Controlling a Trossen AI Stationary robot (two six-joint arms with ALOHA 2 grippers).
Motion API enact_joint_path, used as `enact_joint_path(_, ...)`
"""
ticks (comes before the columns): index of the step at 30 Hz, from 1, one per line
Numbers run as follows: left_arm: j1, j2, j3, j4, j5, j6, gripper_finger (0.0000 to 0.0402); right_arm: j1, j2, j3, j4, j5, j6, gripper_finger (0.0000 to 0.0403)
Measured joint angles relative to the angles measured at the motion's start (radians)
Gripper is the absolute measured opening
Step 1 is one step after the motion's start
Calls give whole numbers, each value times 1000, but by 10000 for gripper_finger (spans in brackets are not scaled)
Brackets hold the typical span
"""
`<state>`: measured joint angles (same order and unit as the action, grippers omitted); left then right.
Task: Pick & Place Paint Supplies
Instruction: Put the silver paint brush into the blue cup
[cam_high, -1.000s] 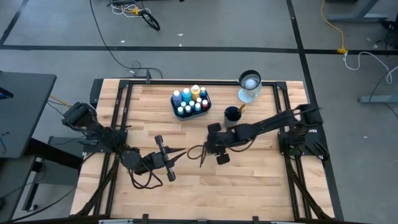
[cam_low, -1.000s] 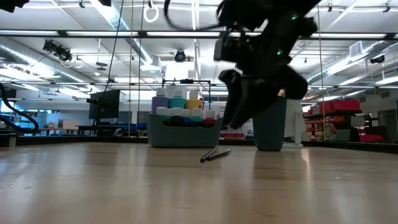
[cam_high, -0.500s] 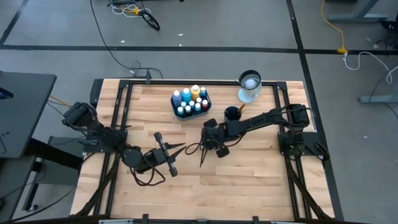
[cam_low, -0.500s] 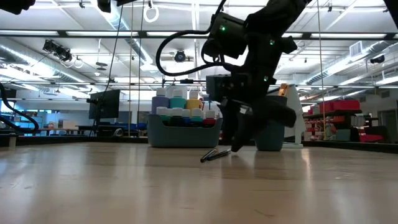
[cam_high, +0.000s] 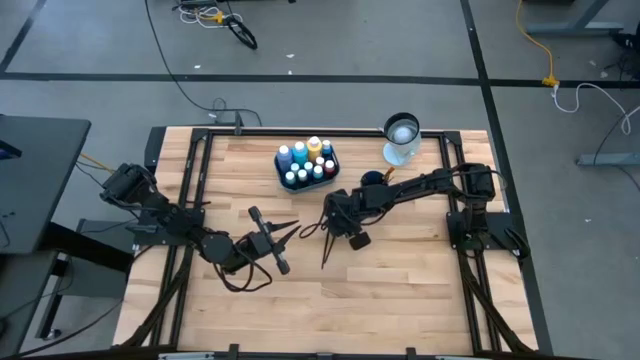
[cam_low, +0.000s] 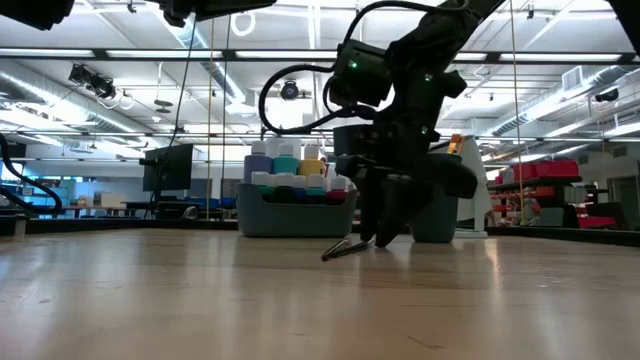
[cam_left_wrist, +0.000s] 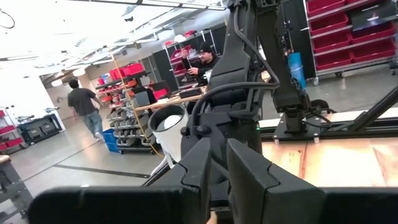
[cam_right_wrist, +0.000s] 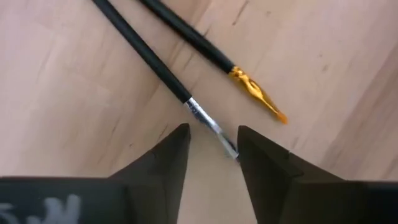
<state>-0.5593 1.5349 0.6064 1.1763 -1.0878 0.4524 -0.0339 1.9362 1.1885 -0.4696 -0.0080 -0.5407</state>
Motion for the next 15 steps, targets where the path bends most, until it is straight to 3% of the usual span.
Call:
enact_joint_path(10, 5, 0, 0, 0, 0, 9, 61, 3, 0, 0, -28, -19, -46, 20)
enact_joint_path(15, 5, 0, 0, 0, 0, 10, 61, 25, -2, 1, -45, -27, -78, 16)
